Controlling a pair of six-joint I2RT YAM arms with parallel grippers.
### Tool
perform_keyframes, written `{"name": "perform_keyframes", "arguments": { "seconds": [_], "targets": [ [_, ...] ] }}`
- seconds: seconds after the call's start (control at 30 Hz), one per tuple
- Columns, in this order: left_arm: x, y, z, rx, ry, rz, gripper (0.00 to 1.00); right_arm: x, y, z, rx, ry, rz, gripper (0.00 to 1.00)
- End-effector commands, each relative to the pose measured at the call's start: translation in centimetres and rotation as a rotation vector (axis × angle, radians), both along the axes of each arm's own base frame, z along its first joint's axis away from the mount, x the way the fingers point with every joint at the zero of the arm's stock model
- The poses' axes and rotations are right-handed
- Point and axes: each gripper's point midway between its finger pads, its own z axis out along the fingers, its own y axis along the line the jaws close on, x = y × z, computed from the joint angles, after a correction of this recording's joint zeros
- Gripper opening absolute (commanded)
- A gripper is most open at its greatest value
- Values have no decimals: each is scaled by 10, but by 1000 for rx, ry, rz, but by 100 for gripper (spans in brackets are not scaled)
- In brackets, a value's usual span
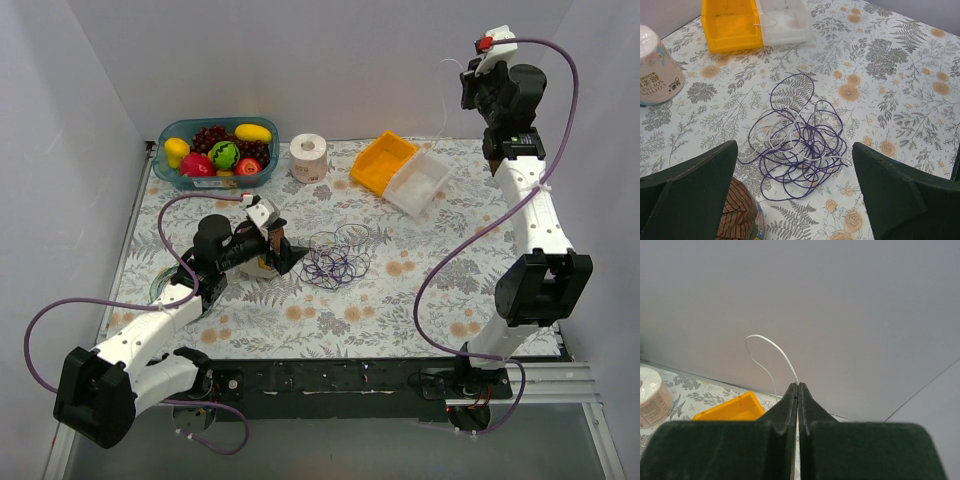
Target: Untangle the cables
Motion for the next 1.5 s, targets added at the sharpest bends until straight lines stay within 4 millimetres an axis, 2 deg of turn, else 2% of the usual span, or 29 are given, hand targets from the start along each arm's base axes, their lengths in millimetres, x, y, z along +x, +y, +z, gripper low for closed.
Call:
{"name": "perform_keyframes", "arguments": {
  "seconds": [0.0,0.17,0.2,0.33,0.4,0.63,0.9,0.93,1.0,1.07,1.1,1.17,1.43,1.47],
  "targets": [
    [-2,4,4,0,-30,13,98,5,-4,1,14,-29,-11,1],
    [-2,4,6,-1,-36,13,98,8,-8,-2,22,-20,-26,1],
    [-2,5,6,-2,-37,14,98,9,-24,-1,23,-21,-54,1],
    [-2,5,5,0,-37,14,98,12,-37,-10,10,5,-79,1],
    [-2,5,4,1,-38,15,98,17,-40,-28,-8,48,-83,1],
    [-2,7,3,9,-45,22,98,25,-34,-121,-10,251,-45,1],
    [-2,9,1,16,-44,30,98,28,-29,-178,16,377,-23,1],
    [-2,9,1,14,-44,30,98,30,-29,-192,19,408,-22,1],
    [-1,8,2,14,-45,32,98,31,-28,-204,22,450,-17,1],
    [-1,9,1,16,-44,33,98,33,-25,-224,34,506,-7,1],
    [-1,9,1,18,-44,33,98,36,-24,-222,40,508,-3,1],
    [-1,9,0,18,-41,35,98,38,-22,-243,50,568,1,1],
    [-1,9,-1,19,-36,35,98,43,-8,-289,53,689,19,1],
    [-1,9,-1,19,-38,36,98,47,-6,-284,51,685,21,1]
  ]
}}
